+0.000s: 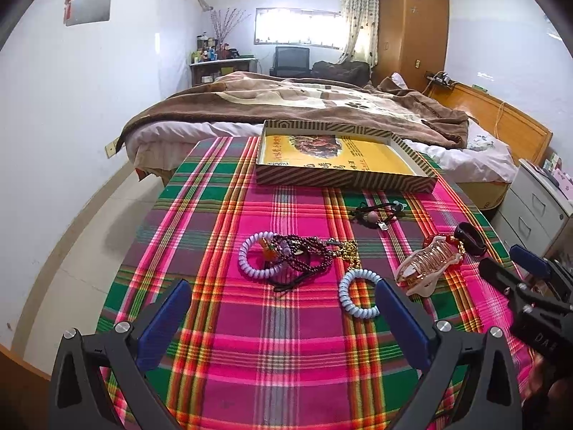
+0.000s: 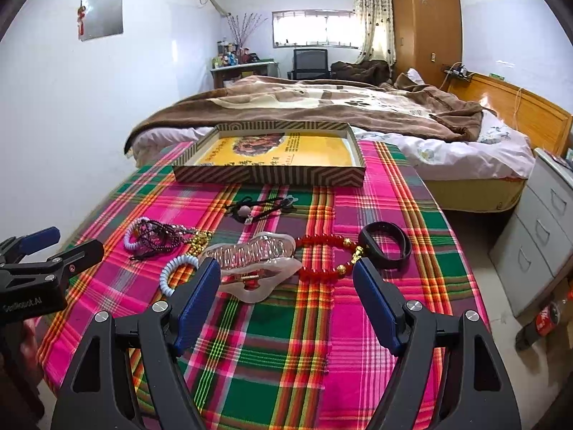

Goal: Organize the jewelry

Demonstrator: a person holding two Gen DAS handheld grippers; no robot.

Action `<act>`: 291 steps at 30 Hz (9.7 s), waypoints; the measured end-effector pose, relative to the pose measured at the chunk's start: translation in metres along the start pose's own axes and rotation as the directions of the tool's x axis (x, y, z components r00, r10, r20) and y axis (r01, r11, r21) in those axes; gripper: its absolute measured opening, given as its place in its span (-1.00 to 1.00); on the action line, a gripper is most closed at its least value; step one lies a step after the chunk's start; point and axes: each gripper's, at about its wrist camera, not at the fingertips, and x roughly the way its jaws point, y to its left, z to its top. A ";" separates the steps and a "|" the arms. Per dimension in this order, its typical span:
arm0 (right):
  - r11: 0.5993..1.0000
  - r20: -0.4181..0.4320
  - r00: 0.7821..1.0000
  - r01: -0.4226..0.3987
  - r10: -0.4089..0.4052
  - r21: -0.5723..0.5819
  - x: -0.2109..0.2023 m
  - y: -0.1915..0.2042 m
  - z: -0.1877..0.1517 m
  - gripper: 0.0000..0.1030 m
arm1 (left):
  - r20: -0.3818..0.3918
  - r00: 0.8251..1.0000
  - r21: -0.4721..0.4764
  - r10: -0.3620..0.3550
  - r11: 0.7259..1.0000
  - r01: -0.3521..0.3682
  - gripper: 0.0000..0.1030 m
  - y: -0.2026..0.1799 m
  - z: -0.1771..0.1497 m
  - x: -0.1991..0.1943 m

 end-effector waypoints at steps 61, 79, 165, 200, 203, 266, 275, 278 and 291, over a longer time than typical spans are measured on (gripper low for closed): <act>0.818 -0.313 0.825 -0.541 0.471 -0.195 0.090 -0.007 0.022 -0.23 | -0.208 0.970 -0.076 -0.130 0.990 0.116 1.00 0.055 0.013 0.082; 0.908 -0.099 0.903 -0.420 0.419 0.015 0.042 -0.063 0.021 -0.35 | -0.274 0.940 0.129 -0.202 0.961 0.244 0.78 -0.041 0.007 0.087; 0.987 -0.071 0.993 -0.080 0.090 0.140 0.177 -0.098 0.151 -0.35 | -0.080 0.987 0.038 -0.141 0.989 0.144 -0.81 -0.003 0.180 0.180; 0.995 -0.216 0.976 0.046 -0.025 0.090 0.259 -0.103 0.167 -0.12 | -0.244 0.965 0.012 -0.100 0.994 0.107 -0.11 0.000 0.184 0.289; 0.996 -0.203 0.979 0.045 -0.027 0.083 0.255 -0.098 0.168 -0.02 | -0.233 0.967 0.012 -0.102 0.994 0.107 0.08 0.001 0.185 0.282; 0.975 -0.266 0.960 -0.139 0.089 -0.173 0.101 -0.027 0.004 -0.29 | -0.190 0.962 0.089 -0.197 0.972 0.217 0.49 0.012 0.034 0.090; 0.979 -0.264 0.961 -0.125 0.080 -0.158 0.103 -0.031 0.005 -0.53 | -0.201 0.966 0.098 -0.164 0.978 0.186 0.48 -0.001 0.032 0.100; 0.982 -0.261 0.962 -0.117 0.074 -0.151 0.103 -0.033 0.006 -0.69 | -0.208 0.967 0.110 -0.149 0.978 0.175 0.33 -0.004 0.031 0.104; 0.983 -0.261 0.961 -0.127 0.089 -0.133 0.104 -0.036 0.007 -0.70 | -0.222 0.975 0.200 -0.020 0.978 0.065 -0.35 -0.018 0.026 0.115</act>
